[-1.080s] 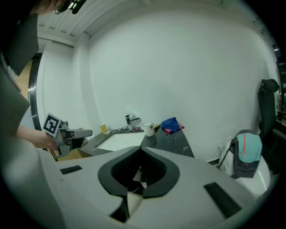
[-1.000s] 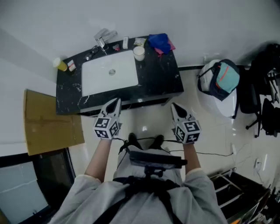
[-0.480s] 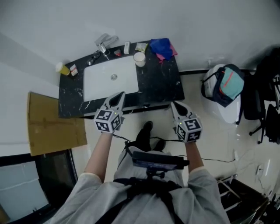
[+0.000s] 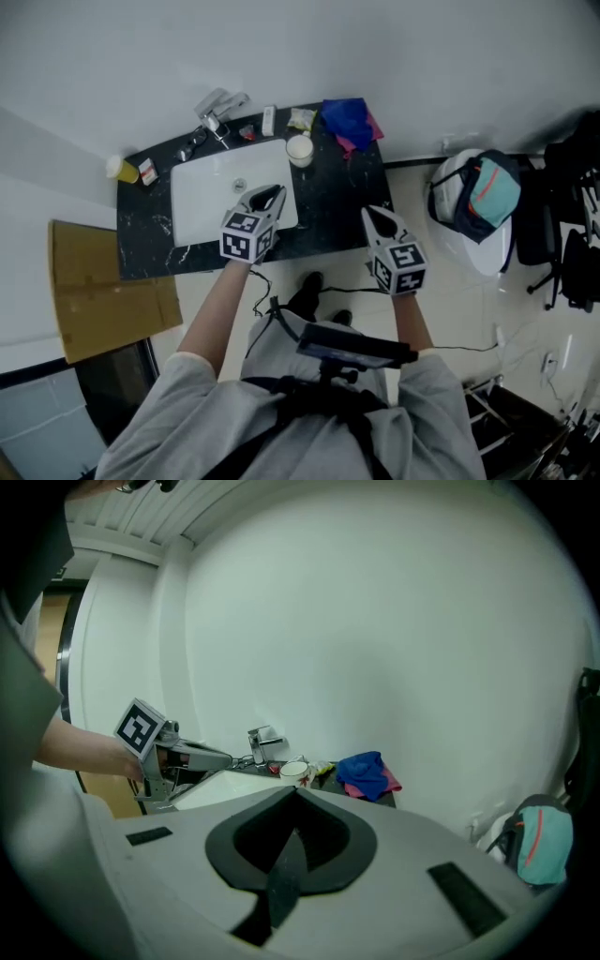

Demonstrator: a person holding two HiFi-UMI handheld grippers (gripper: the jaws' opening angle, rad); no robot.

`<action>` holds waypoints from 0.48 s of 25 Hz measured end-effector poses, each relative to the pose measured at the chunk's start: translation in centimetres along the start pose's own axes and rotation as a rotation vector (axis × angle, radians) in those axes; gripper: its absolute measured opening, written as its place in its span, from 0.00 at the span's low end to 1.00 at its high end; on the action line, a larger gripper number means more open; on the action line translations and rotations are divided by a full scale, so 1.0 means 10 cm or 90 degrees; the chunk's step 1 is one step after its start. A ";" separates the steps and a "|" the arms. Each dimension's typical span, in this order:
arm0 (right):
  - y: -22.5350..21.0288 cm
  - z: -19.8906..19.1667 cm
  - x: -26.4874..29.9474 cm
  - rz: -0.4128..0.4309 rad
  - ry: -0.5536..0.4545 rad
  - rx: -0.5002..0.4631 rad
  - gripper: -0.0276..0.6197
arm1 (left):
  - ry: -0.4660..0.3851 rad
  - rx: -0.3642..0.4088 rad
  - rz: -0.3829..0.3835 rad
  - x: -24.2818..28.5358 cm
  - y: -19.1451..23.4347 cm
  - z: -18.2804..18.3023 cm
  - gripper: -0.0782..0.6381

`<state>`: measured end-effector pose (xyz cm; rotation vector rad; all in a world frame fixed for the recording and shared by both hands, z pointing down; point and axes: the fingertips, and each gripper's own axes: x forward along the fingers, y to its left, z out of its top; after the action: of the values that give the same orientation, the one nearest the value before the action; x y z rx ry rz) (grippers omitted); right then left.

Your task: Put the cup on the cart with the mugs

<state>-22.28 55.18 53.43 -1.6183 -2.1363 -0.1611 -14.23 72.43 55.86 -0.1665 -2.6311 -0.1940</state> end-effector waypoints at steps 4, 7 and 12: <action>-0.04 0.10 0.39 -0.006 0.011 -0.013 0.04 | 0.030 0.004 -0.030 0.36 0.18 0.01 0.28; -0.09 0.13 0.67 -0.017 0.025 -0.021 0.04 | 0.056 0.007 -0.058 0.61 0.26 0.01 0.47; -0.19 0.09 1.07 -0.017 0.058 -0.018 0.04 | 0.095 0.005 -0.069 0.96 0.37 -0.02 0.70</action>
<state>-26.57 64.36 57.42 -1.5689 -2.0962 -0.2686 -21.88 76.86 61.12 -0.0052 -2.4929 -0.2236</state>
